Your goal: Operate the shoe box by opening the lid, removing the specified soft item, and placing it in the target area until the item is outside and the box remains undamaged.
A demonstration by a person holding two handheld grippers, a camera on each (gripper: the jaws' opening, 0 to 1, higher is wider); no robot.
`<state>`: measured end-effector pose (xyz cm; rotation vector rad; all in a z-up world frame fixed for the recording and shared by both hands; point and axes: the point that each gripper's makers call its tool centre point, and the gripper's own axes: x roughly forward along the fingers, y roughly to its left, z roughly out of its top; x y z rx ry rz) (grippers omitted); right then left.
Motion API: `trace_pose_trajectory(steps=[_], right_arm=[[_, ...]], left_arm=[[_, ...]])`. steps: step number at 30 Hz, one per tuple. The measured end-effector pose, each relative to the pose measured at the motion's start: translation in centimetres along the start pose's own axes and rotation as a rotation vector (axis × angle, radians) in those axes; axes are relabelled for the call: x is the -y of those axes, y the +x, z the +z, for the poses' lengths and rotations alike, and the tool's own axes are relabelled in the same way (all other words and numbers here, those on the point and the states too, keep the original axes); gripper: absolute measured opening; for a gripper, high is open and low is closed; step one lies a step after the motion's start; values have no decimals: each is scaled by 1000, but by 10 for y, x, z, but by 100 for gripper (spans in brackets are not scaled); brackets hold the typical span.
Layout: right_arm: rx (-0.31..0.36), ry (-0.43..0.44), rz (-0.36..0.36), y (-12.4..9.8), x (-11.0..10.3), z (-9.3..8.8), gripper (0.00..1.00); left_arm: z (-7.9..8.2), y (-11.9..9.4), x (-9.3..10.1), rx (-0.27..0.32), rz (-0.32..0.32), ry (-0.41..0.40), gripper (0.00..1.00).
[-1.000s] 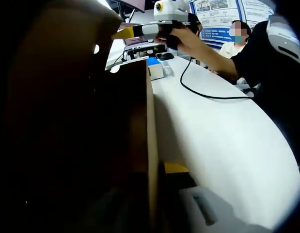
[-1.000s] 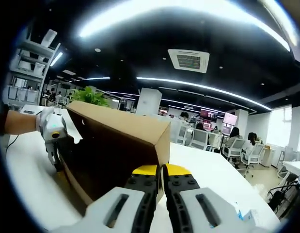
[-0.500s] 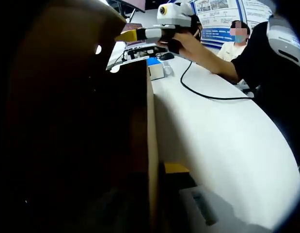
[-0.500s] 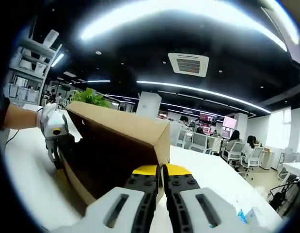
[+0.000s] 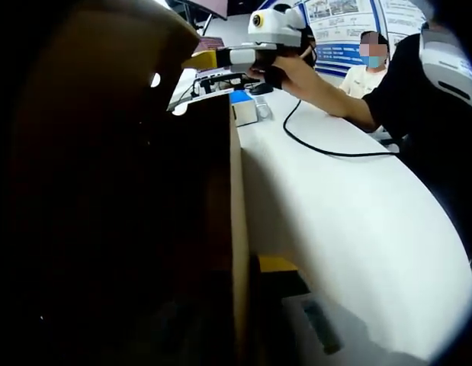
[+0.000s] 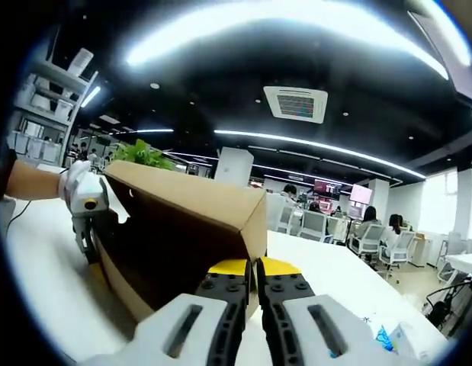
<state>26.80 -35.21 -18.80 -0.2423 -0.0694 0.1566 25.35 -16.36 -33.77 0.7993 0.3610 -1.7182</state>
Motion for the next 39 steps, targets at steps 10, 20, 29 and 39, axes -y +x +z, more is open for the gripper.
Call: trace_pose_trajectory(steps=[10, 20, 29, 39], right_arm=[[12, 7, 0, -2, -2, -5, 2], [25, -11, 1, 0, -2, -6, 3], [46, -32, -22, 2, 3, -1, 8], [69, -67, -32, 1, -1, 7, 4]], left_arm=[[0, 1, 0, 1, -2, 7, 3], [0, 1, -1, 2, -2, 10, 3], [-1, 1, 0, 2, 0, 18, 3], [0, 2, 1, 1, 3, 17, 3]])
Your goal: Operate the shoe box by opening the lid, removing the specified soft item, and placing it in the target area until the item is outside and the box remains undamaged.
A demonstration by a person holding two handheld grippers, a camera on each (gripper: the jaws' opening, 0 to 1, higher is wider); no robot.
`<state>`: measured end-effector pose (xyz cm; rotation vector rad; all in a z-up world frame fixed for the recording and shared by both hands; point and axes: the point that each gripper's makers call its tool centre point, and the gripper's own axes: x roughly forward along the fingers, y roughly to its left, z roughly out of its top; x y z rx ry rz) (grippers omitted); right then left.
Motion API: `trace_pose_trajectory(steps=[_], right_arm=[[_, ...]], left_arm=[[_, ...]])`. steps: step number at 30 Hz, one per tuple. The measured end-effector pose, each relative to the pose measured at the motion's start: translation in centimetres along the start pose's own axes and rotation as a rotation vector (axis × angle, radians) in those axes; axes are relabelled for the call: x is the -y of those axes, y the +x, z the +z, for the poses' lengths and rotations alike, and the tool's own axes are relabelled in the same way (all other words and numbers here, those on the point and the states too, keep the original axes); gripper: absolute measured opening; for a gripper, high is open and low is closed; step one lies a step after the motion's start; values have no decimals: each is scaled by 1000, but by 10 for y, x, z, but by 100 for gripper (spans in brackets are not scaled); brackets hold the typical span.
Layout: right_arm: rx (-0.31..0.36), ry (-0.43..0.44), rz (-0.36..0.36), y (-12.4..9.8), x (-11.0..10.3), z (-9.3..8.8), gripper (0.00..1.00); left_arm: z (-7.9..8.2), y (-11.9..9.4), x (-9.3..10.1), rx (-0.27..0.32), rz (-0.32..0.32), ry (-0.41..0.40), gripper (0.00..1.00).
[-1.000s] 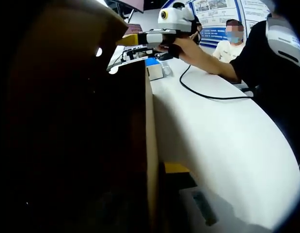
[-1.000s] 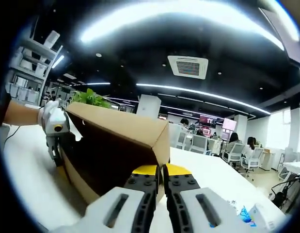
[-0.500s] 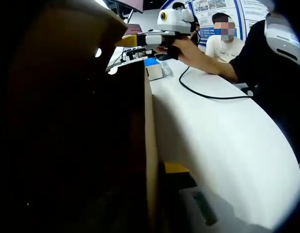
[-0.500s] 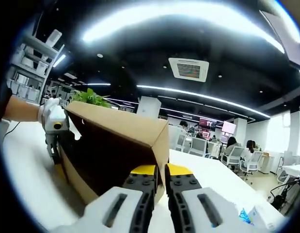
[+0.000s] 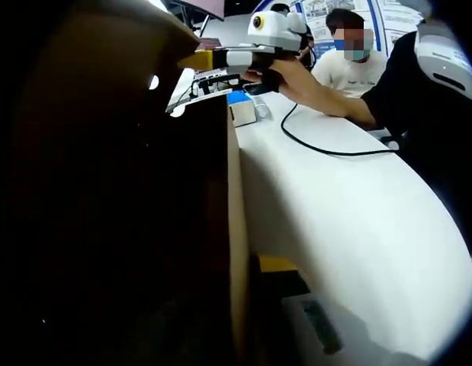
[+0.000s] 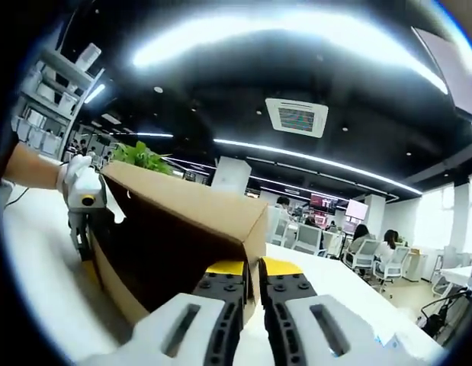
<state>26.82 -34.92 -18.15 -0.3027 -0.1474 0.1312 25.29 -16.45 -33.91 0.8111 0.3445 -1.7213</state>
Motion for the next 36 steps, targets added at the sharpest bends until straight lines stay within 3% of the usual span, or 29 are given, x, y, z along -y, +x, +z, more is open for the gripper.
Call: trace_pose_trajectory(steps=[23, 33, 36], right_arm=[[-12, -32, -35, 1, -1, -5, 3], [-14, -37, -45, 0, 1, -6, 3], [-15, -37, -46, -1, 1, -6, 3]], left_arm=[[3, 1, 1, -3, 18, -6, 4], [8, 1, -2, 6, 51, 22, 21], [5, 0, -1, -25, 62, 27, 24]])
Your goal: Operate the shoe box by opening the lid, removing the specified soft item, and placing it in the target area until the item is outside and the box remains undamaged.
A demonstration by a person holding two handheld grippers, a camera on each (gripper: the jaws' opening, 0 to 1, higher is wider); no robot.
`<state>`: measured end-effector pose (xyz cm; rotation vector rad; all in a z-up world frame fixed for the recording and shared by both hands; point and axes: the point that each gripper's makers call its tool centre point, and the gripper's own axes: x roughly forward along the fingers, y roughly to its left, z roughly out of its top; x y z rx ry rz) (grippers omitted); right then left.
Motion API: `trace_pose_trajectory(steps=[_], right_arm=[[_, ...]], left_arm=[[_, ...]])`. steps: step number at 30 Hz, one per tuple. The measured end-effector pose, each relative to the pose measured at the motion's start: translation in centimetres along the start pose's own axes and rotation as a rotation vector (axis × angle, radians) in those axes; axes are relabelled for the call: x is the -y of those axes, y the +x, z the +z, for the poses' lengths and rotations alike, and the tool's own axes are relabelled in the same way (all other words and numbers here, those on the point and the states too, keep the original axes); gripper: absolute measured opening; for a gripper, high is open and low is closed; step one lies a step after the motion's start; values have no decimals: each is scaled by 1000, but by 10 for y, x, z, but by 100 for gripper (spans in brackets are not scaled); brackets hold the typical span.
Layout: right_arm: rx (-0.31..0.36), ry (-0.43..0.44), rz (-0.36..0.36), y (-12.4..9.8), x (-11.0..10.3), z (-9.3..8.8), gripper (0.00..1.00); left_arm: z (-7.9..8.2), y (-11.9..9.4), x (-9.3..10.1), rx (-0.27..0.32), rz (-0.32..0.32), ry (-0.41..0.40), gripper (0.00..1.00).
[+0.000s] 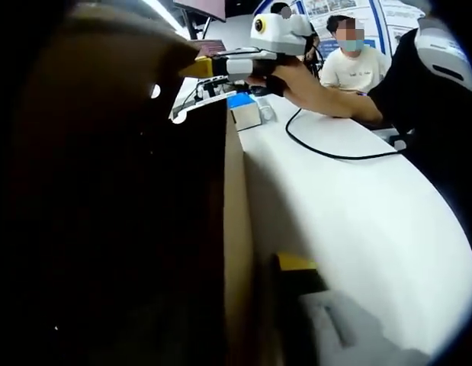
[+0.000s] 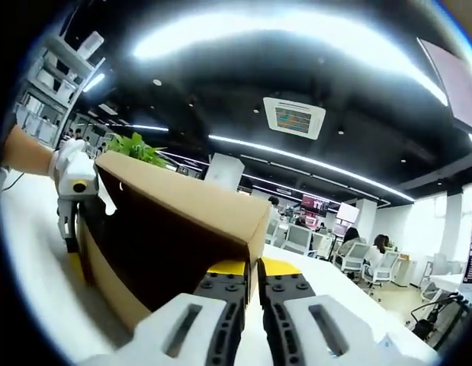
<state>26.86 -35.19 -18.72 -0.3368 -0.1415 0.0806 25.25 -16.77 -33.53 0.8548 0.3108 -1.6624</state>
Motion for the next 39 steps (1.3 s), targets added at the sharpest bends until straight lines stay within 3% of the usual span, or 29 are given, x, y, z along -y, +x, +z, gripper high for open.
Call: trace_pose_trajectory(steps=[8, 9, 10, 17, 21, 28, 36, 39], right_arm=[[-1, 0, -1, 0, 0, 0, 3], [-7, -4, 0, 0, 0, -2, 3], [-8, -3, 1, -1, 0, -2, 3], [-9, -1, 4, 0, 0, -4, 3], [-9, 2, 6, 1, 1, -5, 2], [1, 7, 9, 1, 0, -3, 2], [14, 4, 12, 2, -1, 0, 2], [20, 8, 13, 1, -1, 2, 1]], left_arm=[[9, -6, 2, -3, 26, 18, 33], [6, -10, 0, -60, 74, 47, 34], [7, -11, 0, -69, 87, 49, 36], [39, -23, 10, 3, 112, 38, 45], [37, -27, 17, -94, 152, 123, 49], [49, -33, 41, -127, 138, 184, 49], [55, -35, 52, -127, 118, 171, 51], [61, -36, 56, -97, 95, 109, 52]])
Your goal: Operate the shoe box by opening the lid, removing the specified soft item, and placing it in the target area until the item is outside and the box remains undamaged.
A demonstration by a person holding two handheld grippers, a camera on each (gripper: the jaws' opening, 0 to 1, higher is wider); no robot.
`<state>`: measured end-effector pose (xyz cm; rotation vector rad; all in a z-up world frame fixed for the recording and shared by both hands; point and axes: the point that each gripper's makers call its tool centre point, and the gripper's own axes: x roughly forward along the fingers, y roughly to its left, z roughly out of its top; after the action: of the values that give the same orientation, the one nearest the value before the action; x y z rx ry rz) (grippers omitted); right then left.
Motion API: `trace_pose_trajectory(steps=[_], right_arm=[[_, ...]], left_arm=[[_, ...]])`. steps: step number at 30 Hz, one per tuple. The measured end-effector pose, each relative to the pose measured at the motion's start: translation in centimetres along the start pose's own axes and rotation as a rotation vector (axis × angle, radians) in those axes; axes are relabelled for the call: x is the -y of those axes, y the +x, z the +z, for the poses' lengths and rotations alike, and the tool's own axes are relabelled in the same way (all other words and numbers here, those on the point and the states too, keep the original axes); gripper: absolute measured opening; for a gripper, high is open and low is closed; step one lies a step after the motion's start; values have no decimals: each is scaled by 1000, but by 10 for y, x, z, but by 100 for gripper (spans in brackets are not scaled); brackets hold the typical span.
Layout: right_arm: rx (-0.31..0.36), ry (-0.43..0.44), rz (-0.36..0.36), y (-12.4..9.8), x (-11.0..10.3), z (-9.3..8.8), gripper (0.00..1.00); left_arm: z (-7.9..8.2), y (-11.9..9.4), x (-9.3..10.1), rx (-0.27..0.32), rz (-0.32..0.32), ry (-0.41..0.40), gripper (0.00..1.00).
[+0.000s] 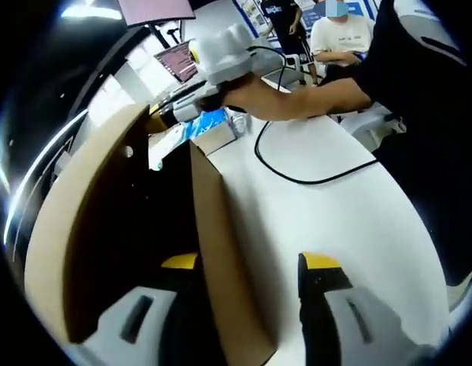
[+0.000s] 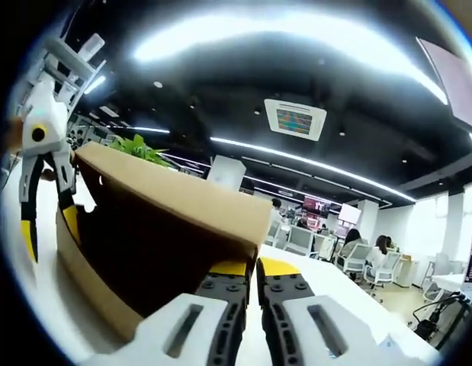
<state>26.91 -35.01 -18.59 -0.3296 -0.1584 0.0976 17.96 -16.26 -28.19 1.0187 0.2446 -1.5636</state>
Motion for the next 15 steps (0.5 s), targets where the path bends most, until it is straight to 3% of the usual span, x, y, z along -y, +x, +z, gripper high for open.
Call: trace_pose_trajectory(steps=[4, 11, 15], right_arm=[[12, 13, -2, -3, 1, 3, 1], [13, 18, -10, -4, 1, 5, 1], [18, 17, -12, -5, 1, 7, 0]], left_arm=[[12, -3, 11, 69, -42, -33, 54], [17, -1, 18, 83, -43, -17, 56], [25, -6, 18, 136, -52, -42, 55]])
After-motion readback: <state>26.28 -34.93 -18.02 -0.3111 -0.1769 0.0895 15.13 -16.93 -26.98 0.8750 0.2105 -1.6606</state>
